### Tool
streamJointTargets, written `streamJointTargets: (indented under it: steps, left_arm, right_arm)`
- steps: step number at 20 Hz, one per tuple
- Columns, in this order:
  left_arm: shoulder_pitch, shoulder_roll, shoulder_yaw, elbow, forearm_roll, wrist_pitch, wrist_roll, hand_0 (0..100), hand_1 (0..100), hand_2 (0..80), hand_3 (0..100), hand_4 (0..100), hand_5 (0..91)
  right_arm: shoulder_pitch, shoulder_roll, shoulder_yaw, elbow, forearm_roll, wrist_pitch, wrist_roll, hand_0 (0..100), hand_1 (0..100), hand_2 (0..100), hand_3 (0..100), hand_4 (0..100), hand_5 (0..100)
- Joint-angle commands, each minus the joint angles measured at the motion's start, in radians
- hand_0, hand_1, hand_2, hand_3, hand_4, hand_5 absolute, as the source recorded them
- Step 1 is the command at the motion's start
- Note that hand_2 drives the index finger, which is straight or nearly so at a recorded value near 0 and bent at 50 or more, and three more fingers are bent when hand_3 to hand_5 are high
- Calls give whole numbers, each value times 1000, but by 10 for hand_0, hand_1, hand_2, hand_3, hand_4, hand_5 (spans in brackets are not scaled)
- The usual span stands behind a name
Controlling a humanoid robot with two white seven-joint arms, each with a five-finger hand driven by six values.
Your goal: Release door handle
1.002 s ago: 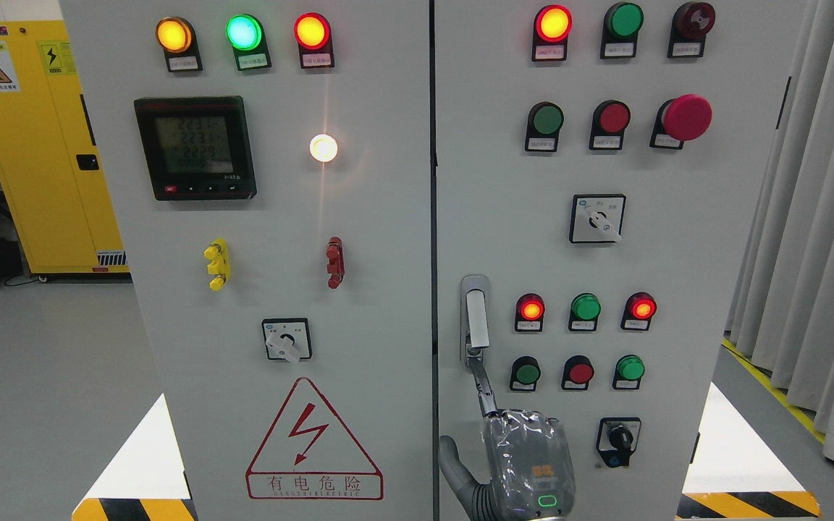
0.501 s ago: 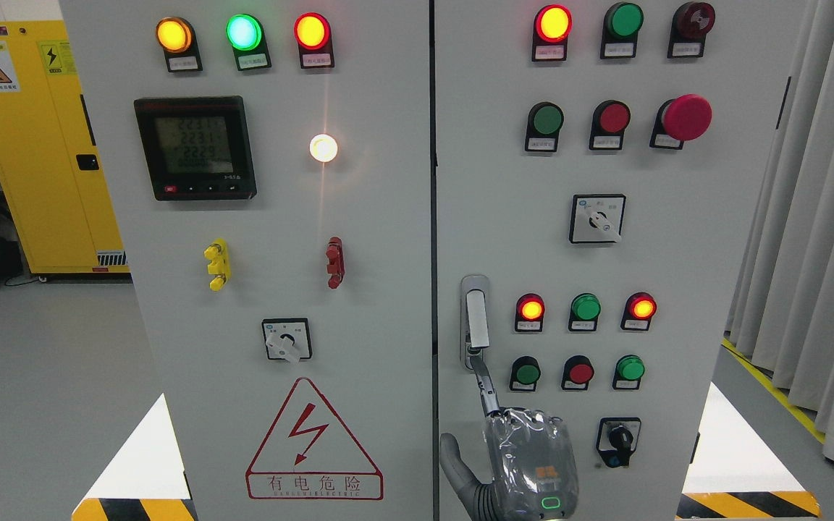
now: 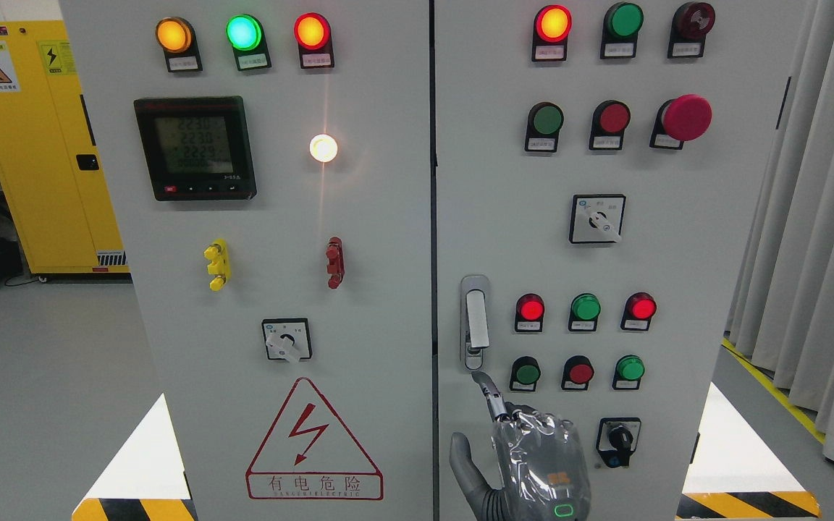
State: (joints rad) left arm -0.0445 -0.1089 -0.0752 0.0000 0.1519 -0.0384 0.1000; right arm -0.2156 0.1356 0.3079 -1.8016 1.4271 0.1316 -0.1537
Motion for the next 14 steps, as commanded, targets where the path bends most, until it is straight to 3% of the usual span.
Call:
streamJointTargets:
  steps: [1, 2, 3, 7, 8, 14]
  left_arm:
    - [0, 0, 0, -12, 0, 0, 0, 120, 556, 0, 0, 0, 0]
    - [0, 0, 0, -12, 0, 0, 0, 120, 556, 0, 0, 0, 0]
    - [0, 0, 0, -12, 0, 0, 0, 120, 556, 0, 0, 0, 0]
    - [0, 0, 0, -12, 0, 0, 0, 120, 556, 0, 0, 0, 0]
    - [0, 0, 0, -12, 0, 0, 0, 120, 556, 0, 0, 0, 0]
    - [0, 0, -2, -12, 0, 0, 0, 120, 556, 0, 0, 0, 0]
  right_arm:
    - [12, -1, -26, -81, -1, -3, 19, 825, 429, 613, 956, 948, 934]
    - [10, -1, -26, -84, -1, -3, 23, 761, 428, 631, 970, 950, 957]
    - [9, -1, -26, -87, -1, -3, 28, 622, 395, 753, 1000, 1000, 1000]
    - [-1, -2, -24, -99, -1, -4, 77, 468, 318, 845, 1000, 1000, 1000]
    - [-8, -2, -23, -99, -1, -4, 88, 380, 300, 853, 1000, 1000, 1000]
    - [-57, 4, -13, -96, 6, -3, 140, 323, 203, 936, 1000, 1000, 1000]
